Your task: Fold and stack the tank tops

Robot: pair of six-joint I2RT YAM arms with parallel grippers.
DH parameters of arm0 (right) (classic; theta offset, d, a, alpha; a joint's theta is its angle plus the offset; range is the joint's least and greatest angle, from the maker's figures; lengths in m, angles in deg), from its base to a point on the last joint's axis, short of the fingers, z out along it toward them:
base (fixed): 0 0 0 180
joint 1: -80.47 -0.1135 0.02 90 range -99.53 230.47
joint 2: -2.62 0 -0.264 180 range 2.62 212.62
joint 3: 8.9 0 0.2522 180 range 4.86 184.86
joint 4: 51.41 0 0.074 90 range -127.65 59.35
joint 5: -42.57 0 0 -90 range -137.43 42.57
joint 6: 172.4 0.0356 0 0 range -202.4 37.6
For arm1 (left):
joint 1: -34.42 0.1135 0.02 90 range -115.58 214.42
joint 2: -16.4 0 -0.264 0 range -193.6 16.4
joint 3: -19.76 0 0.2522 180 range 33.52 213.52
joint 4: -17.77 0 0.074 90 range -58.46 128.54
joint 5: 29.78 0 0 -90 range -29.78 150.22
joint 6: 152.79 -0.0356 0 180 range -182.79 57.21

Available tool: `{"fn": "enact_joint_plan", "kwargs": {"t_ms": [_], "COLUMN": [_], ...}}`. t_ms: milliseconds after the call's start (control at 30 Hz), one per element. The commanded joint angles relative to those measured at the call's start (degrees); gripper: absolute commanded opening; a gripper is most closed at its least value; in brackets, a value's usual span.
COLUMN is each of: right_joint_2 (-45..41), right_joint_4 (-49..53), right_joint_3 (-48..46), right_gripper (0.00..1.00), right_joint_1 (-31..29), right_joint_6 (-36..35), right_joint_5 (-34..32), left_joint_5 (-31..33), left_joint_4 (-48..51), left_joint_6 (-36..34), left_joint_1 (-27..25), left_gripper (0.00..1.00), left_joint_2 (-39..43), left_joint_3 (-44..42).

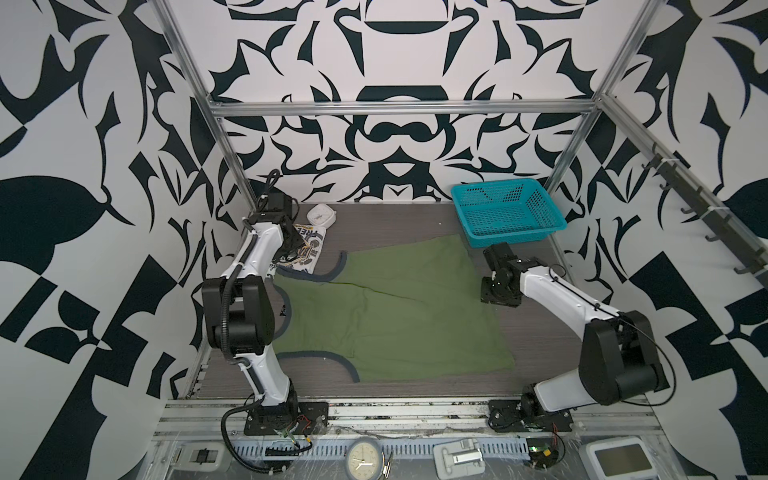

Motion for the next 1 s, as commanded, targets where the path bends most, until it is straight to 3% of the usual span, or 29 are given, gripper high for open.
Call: {"fn": "enact_joint_plan", "kwargs": {"t_ms": [0,133,433,800,900,967], "right_joint_2": [-1.95,-3.77,-5.97,-5.02,-4.83,-4.61], "right_joint_4": [1.60,0.92,-0.60,-0.65,-0.56,-0.56], "right_joint_3": [1.65,0.72,-2.82,-2.77,-2.57,-2.57], "right_gripper": [0.54,0.54,0.53,0.53,0.53,0.53], "right_joint_1": [-0.29,-0.26,-0.26,-0.28,-0.24,-0.25], "right_joint_6": [-0.03,-0.07,0.17,-0.40,-0.42,-0.42], "right_joint_5": [0.07,1.07,2.81,2.64,2.45,2.46], "left_joint_5": [-5.23,-10.24,-11.62,-13.32,-13.27,-12.54], "left_joint_4": [0.35,0.37,1.43,1.76,2.01,2.28], "left_joint_6": [-2.85,-2.81,-3.07,-2.65,-2.63,-2.37], "left_joint_1": [-5.21,-8.49,-10.35,-10.53,-10.74,-10.86], "left_gripper": [0.60,0.55,0.44,0.26,0.26,0.31], "left_joint_2": [-3.85,-11.47,-24.36,-29.50,-29.42,-29.07], "left_joint_3": [2.84,7.23,17.43,20.88,20.94,20.55]}}
